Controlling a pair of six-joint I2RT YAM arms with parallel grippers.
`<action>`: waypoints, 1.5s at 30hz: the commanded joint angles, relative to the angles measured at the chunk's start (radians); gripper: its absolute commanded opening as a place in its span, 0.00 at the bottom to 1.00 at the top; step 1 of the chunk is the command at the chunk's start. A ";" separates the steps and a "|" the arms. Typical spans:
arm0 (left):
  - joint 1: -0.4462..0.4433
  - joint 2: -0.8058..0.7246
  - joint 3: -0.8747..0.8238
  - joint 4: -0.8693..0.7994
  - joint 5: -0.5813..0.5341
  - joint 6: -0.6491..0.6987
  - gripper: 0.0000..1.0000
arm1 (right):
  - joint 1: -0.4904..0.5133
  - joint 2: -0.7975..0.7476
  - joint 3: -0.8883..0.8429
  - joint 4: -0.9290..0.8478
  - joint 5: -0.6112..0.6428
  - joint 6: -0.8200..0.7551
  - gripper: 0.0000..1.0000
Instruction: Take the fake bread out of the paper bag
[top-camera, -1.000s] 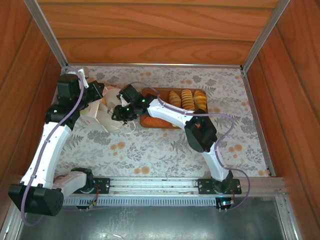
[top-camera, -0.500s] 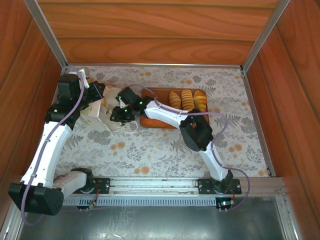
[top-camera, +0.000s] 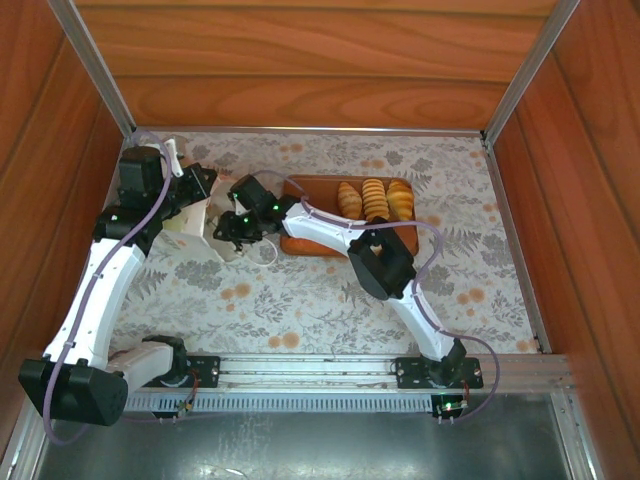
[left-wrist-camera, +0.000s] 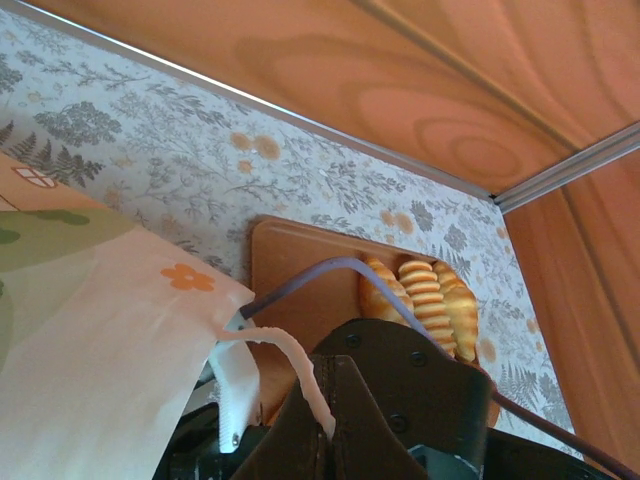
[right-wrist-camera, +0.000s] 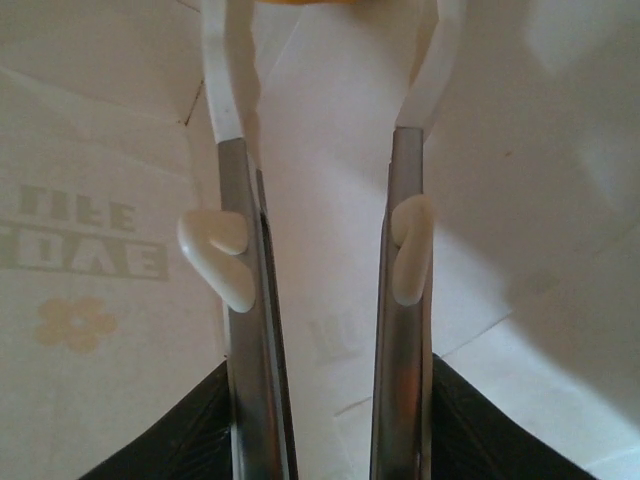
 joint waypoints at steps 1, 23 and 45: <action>-0.004 -0.001 0.001 -0.006 0.022 0.012 0.00 | 0.004 -0.001 0.031 -0.001 0.004 0.017 0.48; -0.003 -0.034 -0.020 -0.068 -0.134 0.049 0.00 | 0.033 -0.203 -0.118 -0.029 0.151 -0.164 0.09; -0.004 -0.017 -0.016 -0.059 -0.115 0.025 0.00 | 0.068 -0.354 -0.253 -0.120 0.270 -0.266 0.27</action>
